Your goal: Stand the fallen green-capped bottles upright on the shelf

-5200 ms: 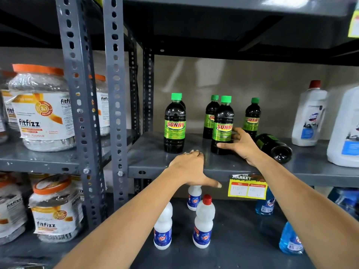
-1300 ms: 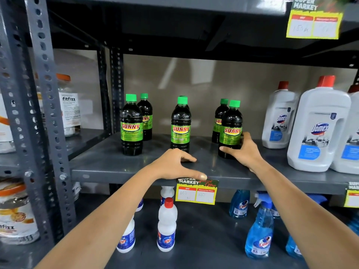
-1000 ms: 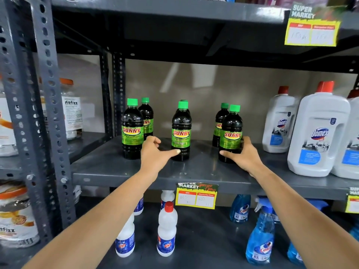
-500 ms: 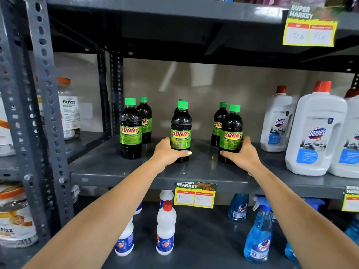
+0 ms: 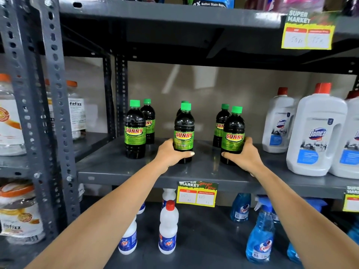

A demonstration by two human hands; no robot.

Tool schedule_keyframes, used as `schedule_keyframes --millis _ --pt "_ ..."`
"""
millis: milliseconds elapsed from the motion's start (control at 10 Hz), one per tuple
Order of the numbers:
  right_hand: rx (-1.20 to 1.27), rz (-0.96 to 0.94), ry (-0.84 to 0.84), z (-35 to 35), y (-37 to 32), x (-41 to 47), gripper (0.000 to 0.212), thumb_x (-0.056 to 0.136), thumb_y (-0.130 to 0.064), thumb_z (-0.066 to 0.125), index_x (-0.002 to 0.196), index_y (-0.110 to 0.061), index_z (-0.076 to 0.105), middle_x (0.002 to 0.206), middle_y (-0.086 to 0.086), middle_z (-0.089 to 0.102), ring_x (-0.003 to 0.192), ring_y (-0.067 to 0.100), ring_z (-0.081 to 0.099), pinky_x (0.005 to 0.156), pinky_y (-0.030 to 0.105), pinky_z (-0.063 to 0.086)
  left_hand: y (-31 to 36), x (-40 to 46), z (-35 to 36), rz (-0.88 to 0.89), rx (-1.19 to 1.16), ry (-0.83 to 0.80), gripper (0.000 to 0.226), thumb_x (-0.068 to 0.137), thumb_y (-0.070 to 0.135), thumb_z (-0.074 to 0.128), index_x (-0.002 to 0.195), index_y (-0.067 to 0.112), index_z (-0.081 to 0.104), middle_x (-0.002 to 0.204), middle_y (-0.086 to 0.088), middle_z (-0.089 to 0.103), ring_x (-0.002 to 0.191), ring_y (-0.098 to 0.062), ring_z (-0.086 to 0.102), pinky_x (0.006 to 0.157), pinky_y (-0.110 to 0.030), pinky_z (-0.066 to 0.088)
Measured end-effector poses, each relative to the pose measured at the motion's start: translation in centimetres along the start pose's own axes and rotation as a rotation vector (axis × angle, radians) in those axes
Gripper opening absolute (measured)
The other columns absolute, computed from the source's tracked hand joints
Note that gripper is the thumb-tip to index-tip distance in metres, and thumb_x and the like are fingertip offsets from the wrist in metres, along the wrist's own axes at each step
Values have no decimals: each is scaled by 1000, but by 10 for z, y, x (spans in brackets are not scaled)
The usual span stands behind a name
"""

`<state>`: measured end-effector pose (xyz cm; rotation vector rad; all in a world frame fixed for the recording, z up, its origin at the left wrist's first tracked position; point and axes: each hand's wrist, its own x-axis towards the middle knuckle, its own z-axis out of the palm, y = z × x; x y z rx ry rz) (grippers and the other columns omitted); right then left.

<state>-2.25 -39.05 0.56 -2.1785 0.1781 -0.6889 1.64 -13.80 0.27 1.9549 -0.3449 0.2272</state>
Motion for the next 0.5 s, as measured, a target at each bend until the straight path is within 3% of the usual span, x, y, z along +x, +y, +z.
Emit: schedule_keyframes --millis 200,400,500 --pt "8 5 4 -1 0 -1 80 67 -31 85 128 -9 38 123 12 61 109 28 59 83 33 47 -1 -1 1 3 -6 10 65 72 33 87 127 15 58 124 -3 65 101 -14 55 85 -27 41" --pt "96 38 -32 -2 -1 -3 82 63 -38 87 130 -15 43 119 3 61 103 20 57 83 30 44 -2 -3 2 -18 22 -5 69 72 36 86 130 16 54 128 -4 62 106 -16 55 87 -29 42" --pt "284 61 -89 -5 0 -3 99 60 -43 88 139 -15 37 123 -2 58 110 17 56 89 30 42 -5 -5 -3 -55 73 -23 94 64 44 89 140 15 43 139 -4 55 122 -22 53 97 -35 44"
